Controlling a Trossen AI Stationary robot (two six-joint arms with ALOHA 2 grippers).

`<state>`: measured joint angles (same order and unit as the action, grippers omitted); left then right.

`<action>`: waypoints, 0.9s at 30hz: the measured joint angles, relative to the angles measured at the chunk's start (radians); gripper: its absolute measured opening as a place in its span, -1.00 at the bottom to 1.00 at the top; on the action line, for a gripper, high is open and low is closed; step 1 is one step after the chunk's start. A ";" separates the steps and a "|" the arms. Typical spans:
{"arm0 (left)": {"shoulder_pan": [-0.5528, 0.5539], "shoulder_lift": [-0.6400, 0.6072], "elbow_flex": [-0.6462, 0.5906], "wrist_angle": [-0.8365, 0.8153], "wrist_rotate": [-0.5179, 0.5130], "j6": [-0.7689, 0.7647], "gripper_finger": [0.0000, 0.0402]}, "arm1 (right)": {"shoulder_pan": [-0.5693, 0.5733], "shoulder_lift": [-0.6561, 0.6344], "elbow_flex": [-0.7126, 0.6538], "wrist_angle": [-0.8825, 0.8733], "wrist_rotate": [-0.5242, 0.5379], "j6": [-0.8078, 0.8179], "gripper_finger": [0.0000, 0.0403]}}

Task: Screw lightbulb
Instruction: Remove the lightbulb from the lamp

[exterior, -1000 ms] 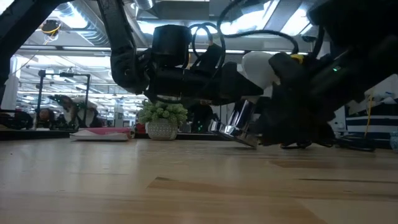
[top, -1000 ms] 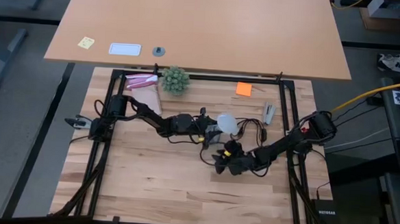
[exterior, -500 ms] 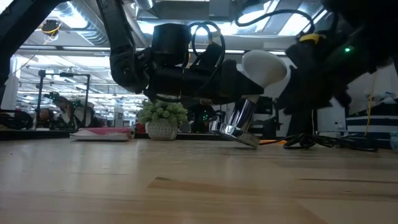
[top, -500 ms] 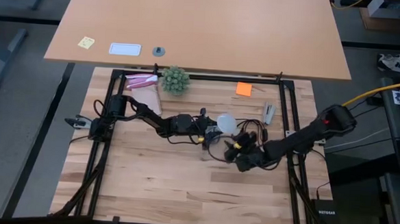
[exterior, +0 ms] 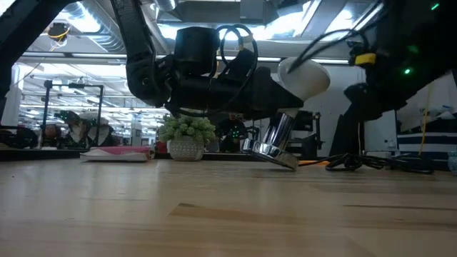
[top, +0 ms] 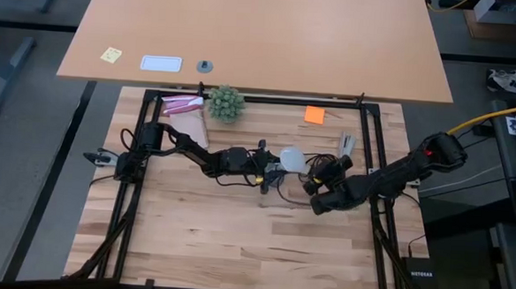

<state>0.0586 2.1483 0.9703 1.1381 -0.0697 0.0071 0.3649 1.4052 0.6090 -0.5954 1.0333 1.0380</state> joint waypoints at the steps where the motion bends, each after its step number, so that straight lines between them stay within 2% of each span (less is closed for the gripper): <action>1: 0.000 0.000 0.000 0.000 0.008 0.000 -0.21 | -0.018 0.000 0.000 -0.016 -0.007 -0.003 -0.07; 6: -0.006 0.000 0.000 0.000 0.015 0.000 -0.21 | -0.124 0.000 -0.001 -0.014 -0.084 -0.167 -0.07; 13: -0.008 0.000 -0.002 0.003 0.016 0.000 -0.21 | -0.263 0.000 -0.001 0.093 -0.445 -0.396 -0.07; 16: -0.008 -0.001 -0.002 0.005 0.016 -0.002 -0.21 | -0.289 0.000 -0.002 0.124 -0.539 -0.462 -0.07; 21: -0.011 -0.001 -0.001 -0.004 0.017 0.001 -0.21 | -0.295 0.009 -0.001 0.136 -0.604 -0.471 -0.07; 27: -0.011 -0.001 -0.001 -0.002 0.000 0.006 -0.21 | -0.293 0.029 0.002 0.174 -0.842 -0.403 -0.07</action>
<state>0.0479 2.1471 0.9695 1.1366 -0.0694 0.0128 0.0715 1.4346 0.6109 -0.4217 0.1909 0.6346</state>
